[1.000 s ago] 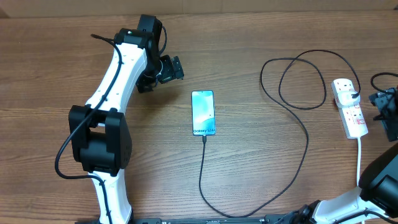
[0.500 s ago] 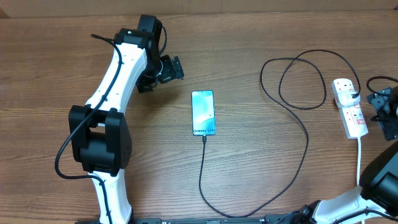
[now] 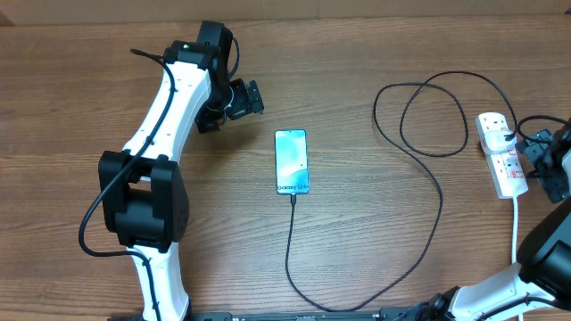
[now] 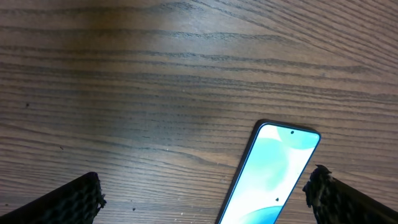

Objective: Plug charger to phone and switch on socket
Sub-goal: 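Lower the right gripper onto the power strip's orange switch, then press the orange switch beside the plugged charger with the right gripper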

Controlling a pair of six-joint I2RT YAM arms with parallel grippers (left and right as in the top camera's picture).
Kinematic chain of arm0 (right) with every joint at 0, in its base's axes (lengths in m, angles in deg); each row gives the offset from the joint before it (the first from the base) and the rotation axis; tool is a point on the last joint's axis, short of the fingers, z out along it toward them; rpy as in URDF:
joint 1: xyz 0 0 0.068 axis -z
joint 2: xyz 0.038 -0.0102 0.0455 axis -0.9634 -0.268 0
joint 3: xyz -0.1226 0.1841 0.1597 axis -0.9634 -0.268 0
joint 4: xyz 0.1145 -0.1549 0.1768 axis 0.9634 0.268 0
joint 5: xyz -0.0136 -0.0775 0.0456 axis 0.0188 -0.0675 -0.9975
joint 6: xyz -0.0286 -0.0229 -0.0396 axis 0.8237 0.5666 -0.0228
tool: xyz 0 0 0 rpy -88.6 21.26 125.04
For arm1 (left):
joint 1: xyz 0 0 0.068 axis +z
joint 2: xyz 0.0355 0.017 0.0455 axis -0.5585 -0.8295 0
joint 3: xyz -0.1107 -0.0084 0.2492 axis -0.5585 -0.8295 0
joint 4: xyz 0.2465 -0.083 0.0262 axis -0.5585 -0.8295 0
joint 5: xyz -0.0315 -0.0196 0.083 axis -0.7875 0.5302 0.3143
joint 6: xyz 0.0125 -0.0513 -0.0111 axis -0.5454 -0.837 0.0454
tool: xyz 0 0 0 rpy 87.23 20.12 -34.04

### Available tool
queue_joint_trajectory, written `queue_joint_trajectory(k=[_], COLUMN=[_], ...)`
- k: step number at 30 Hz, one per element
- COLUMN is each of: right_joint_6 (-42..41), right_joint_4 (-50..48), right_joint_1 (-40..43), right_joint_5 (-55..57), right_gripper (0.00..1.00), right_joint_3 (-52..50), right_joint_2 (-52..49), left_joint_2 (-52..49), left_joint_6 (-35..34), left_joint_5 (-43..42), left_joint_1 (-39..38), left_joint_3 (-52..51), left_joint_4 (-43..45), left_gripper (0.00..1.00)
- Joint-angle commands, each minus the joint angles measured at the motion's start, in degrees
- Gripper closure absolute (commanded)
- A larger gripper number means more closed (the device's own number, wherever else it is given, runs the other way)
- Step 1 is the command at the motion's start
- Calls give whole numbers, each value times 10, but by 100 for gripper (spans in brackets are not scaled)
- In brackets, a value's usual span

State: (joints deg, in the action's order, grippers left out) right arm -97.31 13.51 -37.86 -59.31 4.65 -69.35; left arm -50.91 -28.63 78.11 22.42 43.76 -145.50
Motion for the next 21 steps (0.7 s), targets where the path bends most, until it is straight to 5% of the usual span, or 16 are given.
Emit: queue_joint_trajectory(k=[1,21], right_joint_6=[21,43], right_joint_4=[-10,-35], right_joint_1=[-3,-2], right_joint_5=[-15,-36], right_gripper=[0,0], right_joint_3=[-4,-5], right_joint_2=[-10,-66], left_joint_2=[9,9], left_joint_6=[7,7], left_joint_5=[4,4], left_joint_1=[-1,-1], left_joint_3=[9,9], left_joint_4=[1,1], left_gripper=[0,0])
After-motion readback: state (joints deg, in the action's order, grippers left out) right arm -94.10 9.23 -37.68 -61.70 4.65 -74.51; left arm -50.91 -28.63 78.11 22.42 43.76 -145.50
